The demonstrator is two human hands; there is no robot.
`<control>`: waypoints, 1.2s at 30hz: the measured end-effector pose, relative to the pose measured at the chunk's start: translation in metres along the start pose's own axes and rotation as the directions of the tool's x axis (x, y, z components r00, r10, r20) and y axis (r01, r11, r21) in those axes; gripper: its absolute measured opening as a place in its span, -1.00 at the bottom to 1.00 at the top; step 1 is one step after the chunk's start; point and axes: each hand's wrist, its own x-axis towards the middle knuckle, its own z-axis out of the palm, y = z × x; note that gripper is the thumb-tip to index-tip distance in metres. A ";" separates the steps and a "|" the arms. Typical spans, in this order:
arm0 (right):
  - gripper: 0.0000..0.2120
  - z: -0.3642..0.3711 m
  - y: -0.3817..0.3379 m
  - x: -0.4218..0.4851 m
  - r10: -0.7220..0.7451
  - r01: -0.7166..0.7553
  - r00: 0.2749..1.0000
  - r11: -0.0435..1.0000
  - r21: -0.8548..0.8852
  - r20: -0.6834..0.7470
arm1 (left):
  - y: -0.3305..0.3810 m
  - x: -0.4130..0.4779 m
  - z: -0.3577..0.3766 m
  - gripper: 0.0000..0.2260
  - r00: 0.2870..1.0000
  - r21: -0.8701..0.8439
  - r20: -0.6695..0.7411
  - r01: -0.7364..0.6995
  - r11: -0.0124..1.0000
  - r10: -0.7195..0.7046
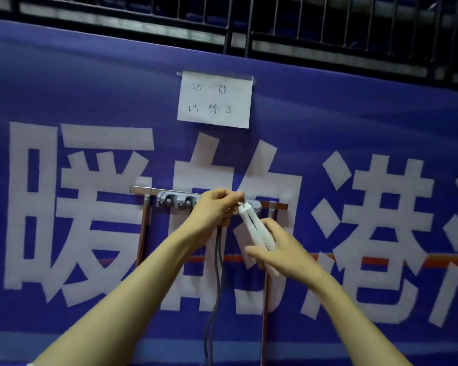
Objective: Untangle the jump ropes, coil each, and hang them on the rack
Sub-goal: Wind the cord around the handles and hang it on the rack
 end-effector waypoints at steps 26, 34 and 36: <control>-0.54 0.054 0.011 0.052 0.365 0.030 0.907 0.439 0.898 -0.209 | -0.072 -0.021 0.014 -0.73 0.965 0.042 0.184 0.180 0.983 -0.185; -0.80 0.066 0.015 0.068 0.213 -0.041 0.960 0.746 0.665 -0.181 | -0.066 0.000 -0.025 -0.91 0.979 0.400 -0.147 -0.073 0.913 0.143; -0.85 0.070 0.016 0.069 0.171 -0.034 0.962 0.851 0.524 -0.214 | -0.049 0.009 -0.019 -0.86 0.970 0.371 -0.145 -0.130 0.919 0.195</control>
